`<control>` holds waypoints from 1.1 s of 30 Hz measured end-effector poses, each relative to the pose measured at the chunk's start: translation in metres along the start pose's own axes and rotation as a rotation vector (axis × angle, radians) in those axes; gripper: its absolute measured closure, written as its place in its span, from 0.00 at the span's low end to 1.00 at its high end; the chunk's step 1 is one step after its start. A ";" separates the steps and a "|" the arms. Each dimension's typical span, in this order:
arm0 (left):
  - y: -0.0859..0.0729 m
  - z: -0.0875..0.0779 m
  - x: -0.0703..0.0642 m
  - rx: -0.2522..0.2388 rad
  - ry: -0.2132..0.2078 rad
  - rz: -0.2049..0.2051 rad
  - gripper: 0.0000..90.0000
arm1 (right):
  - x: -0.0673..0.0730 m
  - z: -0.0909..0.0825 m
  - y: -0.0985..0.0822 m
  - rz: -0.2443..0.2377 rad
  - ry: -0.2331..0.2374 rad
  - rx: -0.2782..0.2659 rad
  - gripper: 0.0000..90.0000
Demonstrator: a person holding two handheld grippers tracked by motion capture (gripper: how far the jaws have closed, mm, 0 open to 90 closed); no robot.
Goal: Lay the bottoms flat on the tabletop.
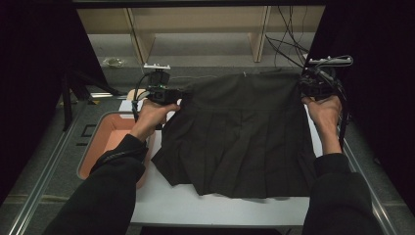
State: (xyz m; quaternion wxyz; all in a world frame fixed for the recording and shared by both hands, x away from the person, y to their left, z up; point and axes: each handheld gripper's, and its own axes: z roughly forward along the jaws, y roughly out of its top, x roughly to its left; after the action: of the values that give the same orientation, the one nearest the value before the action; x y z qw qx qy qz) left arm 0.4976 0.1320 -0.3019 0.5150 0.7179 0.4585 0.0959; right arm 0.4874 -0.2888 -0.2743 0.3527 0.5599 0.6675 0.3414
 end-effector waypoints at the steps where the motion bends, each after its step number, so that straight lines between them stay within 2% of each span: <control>1: 0.000 0.000 0.001 0.005 0.010 0.001 0.64 | -0.001 0.000 -0.001 0.009 -0.006 0.009 0.88; 3: 0.000 0.000 0.002 0.010 0.024 -0.012 0.56 | -0.003 -0.001 -0.001 0.014 0.014 -0.001 0.82; 6: -0.002 0.001 0.002 0.022 0.026 -0.024 0.53 | -0.003 -0.003 -0.003 0.007 0.027 0.005 0.76; 8: -0.007 0.004 0.002 0.060 0.014 -0.021 0.51 | -0.004 -0.002 -0.007 0.002 0.033 0.017 0.72; 12: -0.021 0.012 0.001 0.126 -0.002 -0.028 0.48 | -0.002 0.000 -0.019 0.002 0.078 0.056 0.63; 17: -0.043 0.021 0.000 0.195 -0.017 -0.031 0.46 | 0.007 0.002 -0.039 -0.005 0.154 0.113 0.51; 21: -0.062 0.025 0.002 0.241 -0.025 -0.037 0.44 | 0.015 0.004 -0.054 -0.020 0.186 0.143 0.48; 24: -0.075 0.026 0.004 0.256 -0.027 -0.044 0.43 | 0.019 0.005 -0.066 -0.027 0.199 0.158 0.45; 27: -0.086 0.026 0.005 0.283 -0.012 -0.025 0.42 | 0.021 0.006 -0.081 -0.036 0.206 0.177 0.44; 33: -0.111 0.026 0.006 0.339 -0.005 -0.012 0.40 | 0.023 0.006 -0.115 -0.022 0.233 0.217 0.44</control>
State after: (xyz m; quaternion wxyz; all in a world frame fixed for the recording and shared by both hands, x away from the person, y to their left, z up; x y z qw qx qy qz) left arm 0.4550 0.1245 -0.4074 0.3883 0.7919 0.4712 0.0123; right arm 0.4309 -0.2820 -0.3774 0.2140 0.5441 0.7430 0.3258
